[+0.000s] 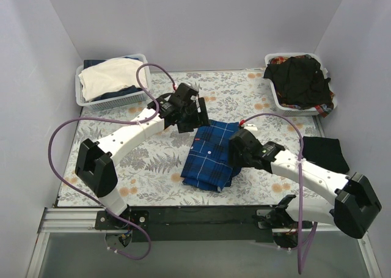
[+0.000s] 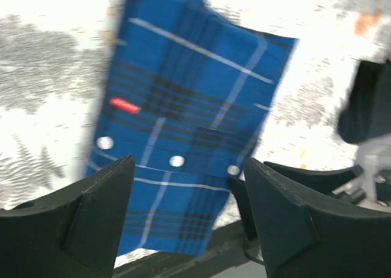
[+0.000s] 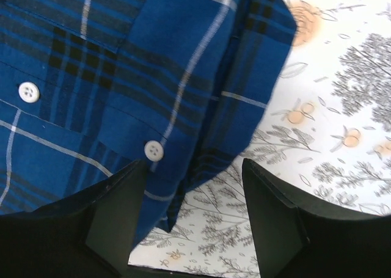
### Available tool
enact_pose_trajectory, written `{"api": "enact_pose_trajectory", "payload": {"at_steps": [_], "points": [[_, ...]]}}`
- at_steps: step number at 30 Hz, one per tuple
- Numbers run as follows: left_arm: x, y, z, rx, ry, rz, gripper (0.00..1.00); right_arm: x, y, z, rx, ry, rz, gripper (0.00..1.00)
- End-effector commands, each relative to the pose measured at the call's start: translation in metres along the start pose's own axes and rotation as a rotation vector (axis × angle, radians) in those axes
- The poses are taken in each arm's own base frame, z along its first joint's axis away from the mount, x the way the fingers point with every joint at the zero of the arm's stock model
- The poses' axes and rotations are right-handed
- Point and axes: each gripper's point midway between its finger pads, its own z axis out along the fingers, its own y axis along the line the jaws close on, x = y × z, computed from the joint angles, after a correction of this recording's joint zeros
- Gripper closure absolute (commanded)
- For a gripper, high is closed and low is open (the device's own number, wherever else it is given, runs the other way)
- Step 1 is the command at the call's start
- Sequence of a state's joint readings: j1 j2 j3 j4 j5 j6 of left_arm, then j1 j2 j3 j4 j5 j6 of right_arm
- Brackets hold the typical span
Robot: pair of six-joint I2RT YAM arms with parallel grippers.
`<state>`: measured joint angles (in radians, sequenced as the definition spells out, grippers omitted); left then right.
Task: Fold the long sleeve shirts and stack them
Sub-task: Fold the shirt
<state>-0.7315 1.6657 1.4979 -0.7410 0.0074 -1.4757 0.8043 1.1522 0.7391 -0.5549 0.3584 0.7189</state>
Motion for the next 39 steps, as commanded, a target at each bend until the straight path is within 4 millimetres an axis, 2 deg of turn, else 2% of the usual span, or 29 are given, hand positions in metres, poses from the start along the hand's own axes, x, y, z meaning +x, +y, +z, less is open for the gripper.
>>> {"api": "enact_pose_trajectory", "payload": {"at_steps": [1,3,6,7,9,10,12,13,16,17,20,22,25,30,33,34,35,37,39], "points": [[-0.003,0.028,-0.014,-0.059,-0.029,-0.01,0.28,-0.022,0.032,0.012,-0.116,-0.024,-0.01,0.27],[0.002,0.039,-0.012,-0.087,-0.016,-0.017,0.28,-0.018,0.035,0.021,-0.119,0.017,-0.011,0.29],[0.012,0.054,-0.007,-0.117,0.003,-0.021,0.28,-0.021,0.044,0.026,-0.144,0.022,-0.019,0.4],[0.013,0.056,-0.007,-0.121,0.005,-0.022,0.28,-0.023,0.046,0.025,-0.151,0.016,-0.017,0.5],[0.02,0.066,-0.003,-0.142,0.019,-0.024,0.28,-0.032,0.051,0.021,-0.162,-0.003,-0.014,0.62],[0.023,0.069,-0.001,-0.148,0.026,-0.026,0.28,-0.034,0.052,0.02,-0.167,-0.009,-0.014,0.77],[0.027,0.076,0.002,-0.159,0.035,-0.023,0.28,-0.046,0.059,0.011,-0.189,-0.04,-0.007,0.97],[0.029,0.077,0.003,-0.161,0.039,-0.022,0.28,-0.05,0.06,0.008,-0.192,-0.047,-0.007,0.99],[0.033,0.082,0.006,-0.166,0.046,-0.004,0.28,-0.072,0.061,-0.01,-0.184,-0.104,-0.006,0.99],[0.033,0.083,0.007,-0.166,0.045,0.001,0.28,-0.075,0.053,-0.014,-0.144,-0.111,-0.012,0.99],[0.035,0.085,0.011,-0.164,0.05,0.022,0.29,-0.094,0.045,-0.028,-0.092,-0.161,-0.032,0.99],[0.035,0.087,0.013,-0.172,0.053,0.03,0.28,-0.094,0.038,-0.027,-0.064,-0.153,-0.05,0.99],[0.034,0.088,0.015,-0.18,0.052,0.035,0.28,-0.088,0.018,-0.015,-0.011,-0.113,-0.03,0.99],[0.027,0.084,0.013,-0.178,0.038,0.048,0.28,-0.064,-0.014,0.002,0.077,-0.038,0.036,0.98],[0.021,0.079,0.014,-0.172,0.029,0.064,0.28,-0.045,-0.035,0.012,0.159,0.007,0.089,0.83],[0.019,0.078,0.015,-0.17,0.028,0.068,0.28,-0.037,-0.042,0.014,0.183,0.038,0.098,0.72],[0.019,0.077,0.018,-0.171,0.032,0.074,0.28,-0.031,-0.048,0.018,0.211,0.067,0.118,0.68],[0.009,0.069,0.018,-0.158,0.018,0.096,0.28,-0.03,-0.051,0.017,0.232,0.081,0.12,0.59],[-0.002,0.061,0.021,-0.151,0.001,0.109,0.28,-0.043,-0.048,0.007,0.223,0.036,0.133,0.56]]}}
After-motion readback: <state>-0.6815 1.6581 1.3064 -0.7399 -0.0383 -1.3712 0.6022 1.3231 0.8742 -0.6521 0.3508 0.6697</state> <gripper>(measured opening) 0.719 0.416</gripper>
